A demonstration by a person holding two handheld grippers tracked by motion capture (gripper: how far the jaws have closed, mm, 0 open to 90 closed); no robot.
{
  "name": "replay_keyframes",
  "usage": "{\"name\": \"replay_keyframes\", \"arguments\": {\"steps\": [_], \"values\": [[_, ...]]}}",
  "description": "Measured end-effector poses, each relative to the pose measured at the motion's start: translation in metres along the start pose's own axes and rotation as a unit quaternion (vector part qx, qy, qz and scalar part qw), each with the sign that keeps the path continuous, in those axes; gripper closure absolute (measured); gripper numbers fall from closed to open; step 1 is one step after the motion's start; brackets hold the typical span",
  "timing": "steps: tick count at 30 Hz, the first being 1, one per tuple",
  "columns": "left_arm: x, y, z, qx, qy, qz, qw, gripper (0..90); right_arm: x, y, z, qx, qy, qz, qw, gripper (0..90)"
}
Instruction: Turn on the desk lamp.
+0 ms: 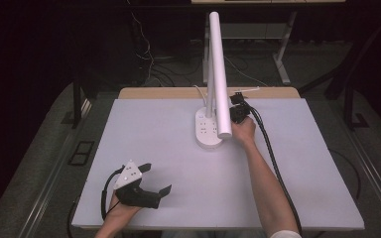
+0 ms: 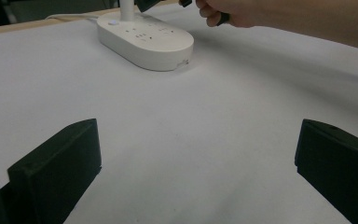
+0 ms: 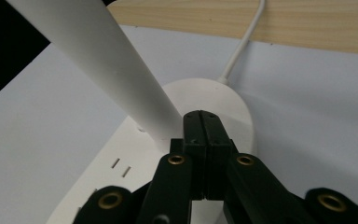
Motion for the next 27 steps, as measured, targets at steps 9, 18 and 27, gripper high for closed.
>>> {"name": "replay_keyframes", "arguments": {"steps": [9,18,27], "values": [[0.0004,0.0004,-0.0001,0.001,0.000,-0.001,1.0000,0.0,0.0039,-0.0032,0.0040,-0.005,-0.020,-0.010,0.9997,89.2],[0.0008,0.0001,-0.0001,-0.001,-0.002,0.000,1.0000,0.0,0.0043,-0.0051,0.0048,-0.004,-0.031,-0.023,0.9992,89.2],[0.0021,-0.0003,-0.0002,0.001,-0.002,0.002,1.0000,0.0,0.0021,-0.0061,0.0061,-0.002,-0.020,-0.013,0.9997,89.5]]}}
Point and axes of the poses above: each handheld gripper's, and its own axes: y roughly backward along the jaws, z roughly out of its underside, x roughly to its right, the point moved 4 cm from there along -y, roughly forward along the jaws, and after that the axes turned 13 degrees about z, right-handed, at the moved point
